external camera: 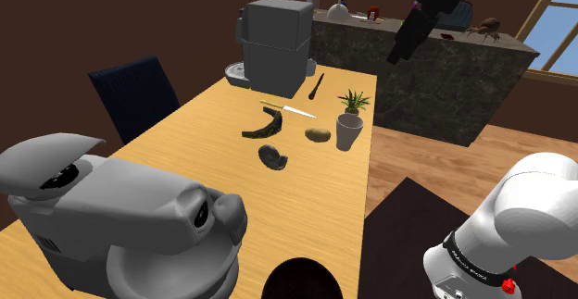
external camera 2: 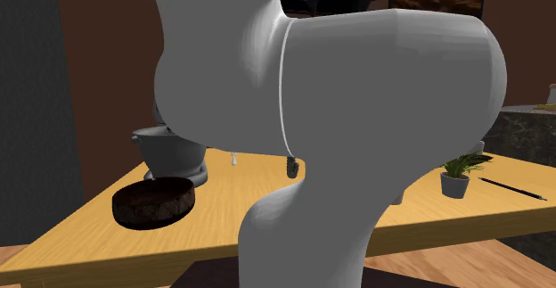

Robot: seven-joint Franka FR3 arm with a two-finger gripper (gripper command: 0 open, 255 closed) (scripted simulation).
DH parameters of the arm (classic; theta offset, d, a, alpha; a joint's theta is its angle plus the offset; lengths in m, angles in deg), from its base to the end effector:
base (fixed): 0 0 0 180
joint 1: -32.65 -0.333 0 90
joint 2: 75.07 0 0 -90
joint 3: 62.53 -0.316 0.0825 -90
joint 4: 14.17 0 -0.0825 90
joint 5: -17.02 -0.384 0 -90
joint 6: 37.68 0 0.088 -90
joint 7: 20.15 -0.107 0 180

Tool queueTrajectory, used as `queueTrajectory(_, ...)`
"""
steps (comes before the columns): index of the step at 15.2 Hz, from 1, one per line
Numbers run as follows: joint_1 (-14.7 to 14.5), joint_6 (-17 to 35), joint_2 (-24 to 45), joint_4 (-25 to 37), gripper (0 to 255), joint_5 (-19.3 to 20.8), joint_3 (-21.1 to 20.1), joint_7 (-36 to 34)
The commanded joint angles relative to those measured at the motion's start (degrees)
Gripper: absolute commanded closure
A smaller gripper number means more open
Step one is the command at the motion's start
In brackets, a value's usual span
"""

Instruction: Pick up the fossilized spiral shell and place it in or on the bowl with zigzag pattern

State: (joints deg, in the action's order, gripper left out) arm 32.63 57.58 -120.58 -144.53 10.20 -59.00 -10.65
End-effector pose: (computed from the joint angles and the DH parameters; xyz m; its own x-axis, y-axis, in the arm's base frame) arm 0.3132 -0.0153 0.6412 0.9738 0.1028 0.2027 0.1308 -0.9828 -0.1301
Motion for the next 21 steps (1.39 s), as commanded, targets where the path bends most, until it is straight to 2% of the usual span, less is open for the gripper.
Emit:
queueTrajectory(1,0.0,0.0,0.0,0.0,0,0.0,0.0,0.0)
queueTrajectory(11,-2.78,17.45,12.98,-5.32,0,-0.87,-4.22,0.94)
queueTrajectory(21,-4.91,33.02,31.35,-3.47,0,-0.05,-8.19,0.96)
